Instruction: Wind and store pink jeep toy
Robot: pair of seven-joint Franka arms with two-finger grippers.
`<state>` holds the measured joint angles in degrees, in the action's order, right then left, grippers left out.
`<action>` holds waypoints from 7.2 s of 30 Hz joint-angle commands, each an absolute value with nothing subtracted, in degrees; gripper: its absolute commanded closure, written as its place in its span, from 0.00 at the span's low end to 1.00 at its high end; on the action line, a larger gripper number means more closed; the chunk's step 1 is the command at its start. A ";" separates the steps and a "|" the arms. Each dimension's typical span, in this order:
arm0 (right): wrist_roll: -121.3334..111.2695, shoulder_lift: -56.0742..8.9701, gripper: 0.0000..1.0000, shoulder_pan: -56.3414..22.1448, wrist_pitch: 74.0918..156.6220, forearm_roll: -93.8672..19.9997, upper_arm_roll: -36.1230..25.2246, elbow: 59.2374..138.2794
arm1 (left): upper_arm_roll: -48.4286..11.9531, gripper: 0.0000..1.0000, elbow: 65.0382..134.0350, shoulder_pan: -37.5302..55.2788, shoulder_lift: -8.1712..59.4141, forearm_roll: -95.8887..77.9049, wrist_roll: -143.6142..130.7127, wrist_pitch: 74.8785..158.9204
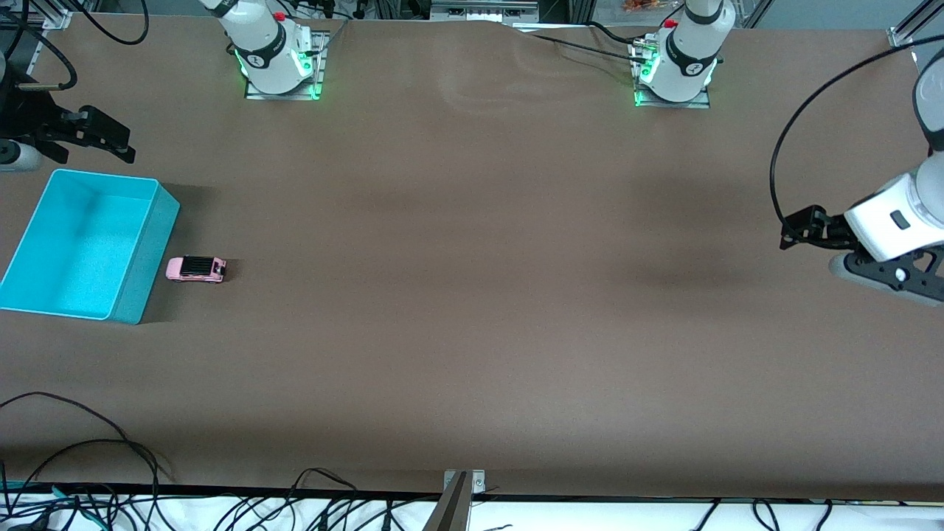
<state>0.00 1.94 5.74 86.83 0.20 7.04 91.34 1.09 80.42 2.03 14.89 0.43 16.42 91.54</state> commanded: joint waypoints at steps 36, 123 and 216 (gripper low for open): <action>3.61 0.09 0.00 5.98 86.92 0.61 6.42 93.86 | 1.85 0.00 95.45 0.44 -0.44 0.09 11.52 92.55; 77.34 -18.10 0.00 6.33 154.33 3.43 -1.49 129.99 | 2.11 0.00 90.70 -0.70 0.62 -0.09 11.43 92.72; -1.23 -17.31 1.00 7.38 131.57 18.36 -21.09 122.17 | 2.11 0.00 90.70 -0.79 0.62 -0.09 11.43 92.72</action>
